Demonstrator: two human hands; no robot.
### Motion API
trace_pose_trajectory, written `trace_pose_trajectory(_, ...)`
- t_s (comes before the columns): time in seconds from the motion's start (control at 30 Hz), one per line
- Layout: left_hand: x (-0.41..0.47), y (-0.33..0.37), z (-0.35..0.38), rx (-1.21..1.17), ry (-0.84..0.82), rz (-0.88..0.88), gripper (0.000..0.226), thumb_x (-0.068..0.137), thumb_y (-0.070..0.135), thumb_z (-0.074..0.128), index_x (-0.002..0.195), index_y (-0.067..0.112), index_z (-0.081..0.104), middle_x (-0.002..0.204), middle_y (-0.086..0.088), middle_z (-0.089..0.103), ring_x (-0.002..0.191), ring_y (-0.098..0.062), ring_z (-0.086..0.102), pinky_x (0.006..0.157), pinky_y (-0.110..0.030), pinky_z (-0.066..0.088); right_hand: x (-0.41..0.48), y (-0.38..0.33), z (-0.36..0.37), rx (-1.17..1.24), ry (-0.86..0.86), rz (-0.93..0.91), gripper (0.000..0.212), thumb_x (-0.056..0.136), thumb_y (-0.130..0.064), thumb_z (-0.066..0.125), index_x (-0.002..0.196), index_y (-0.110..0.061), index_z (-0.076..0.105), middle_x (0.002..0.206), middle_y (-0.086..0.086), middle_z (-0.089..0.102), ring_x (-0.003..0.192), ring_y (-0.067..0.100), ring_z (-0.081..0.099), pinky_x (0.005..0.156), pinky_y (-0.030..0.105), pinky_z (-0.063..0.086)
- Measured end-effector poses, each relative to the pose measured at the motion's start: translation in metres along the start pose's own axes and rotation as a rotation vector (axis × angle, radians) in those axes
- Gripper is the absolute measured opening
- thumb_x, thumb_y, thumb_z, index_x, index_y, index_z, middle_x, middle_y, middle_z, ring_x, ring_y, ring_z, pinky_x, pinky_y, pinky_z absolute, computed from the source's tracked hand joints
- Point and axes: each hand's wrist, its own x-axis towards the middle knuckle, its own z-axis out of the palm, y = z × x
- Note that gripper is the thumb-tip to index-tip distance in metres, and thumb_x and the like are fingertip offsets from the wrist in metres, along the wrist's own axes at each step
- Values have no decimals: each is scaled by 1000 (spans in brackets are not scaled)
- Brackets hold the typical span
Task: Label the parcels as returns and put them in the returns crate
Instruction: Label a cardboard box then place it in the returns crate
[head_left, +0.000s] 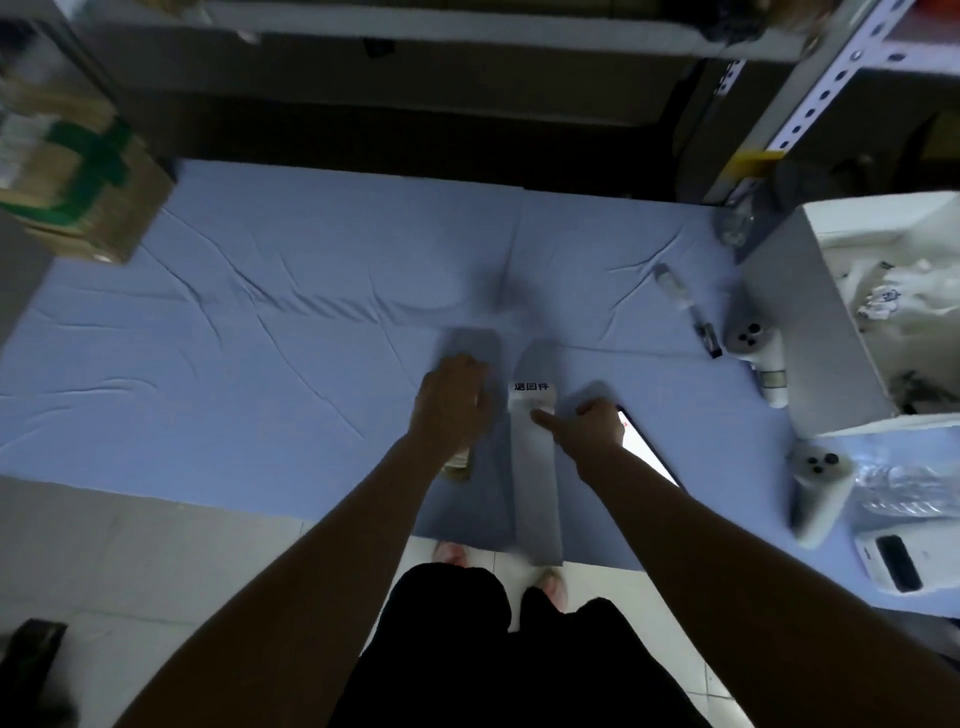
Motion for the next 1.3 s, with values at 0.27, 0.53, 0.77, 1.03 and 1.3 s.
trace_pose_trajectory(0.27,39,-3,37,-18,-193,281,27,87,20,70,112,10,72,114,-7,70,106,-30,63,93,-48,47,-14,-6,6,260,-25,-35,33,75,-10,84,89,-12,54,79,1,56,75,16,58,63,23,50)
trace_pose_trajectory(0.53,47,-7,44,19,-192,453,25,89,31,56,85,14,74,86,0,70,82,-22,61,75,-42,49,-26,-7,5,325,20,-147,21,86,-3,72,89,-5,51,62,-2,51,53,6,45,49,16,37)
trace_pose_trajectory(0.77,55,-10,42,153,-98,627,40,89,37,40,72,17,70,76,2,65,77,-20,60,71,-32,35,-26,-8,9,466,32,-95,26,86,-9,74,91,-13,49,70,9,70,61,13,53,57,25,43)
trace_pose_trajectory(1.03,57,-2,34,129,-64,642,33,79,35,43,56,18,58,58,2,58,62,-22,59,64,-31,33,-31,-8,12,456,71,-135,29,84,-11,76,89,-7,48,58,-3,62,60,12,45,55,23,41)
trace_pose_trajectory(1.3,59,-4,39,101,-80,640,38,83,38,38,64,19,64,65,4,64,69,-21,62,69,-33,27,-32,-5,7,449,111,-116,32,82,-14,80,89,-3,51,45,-15,54,49,2,42,51,19,39)
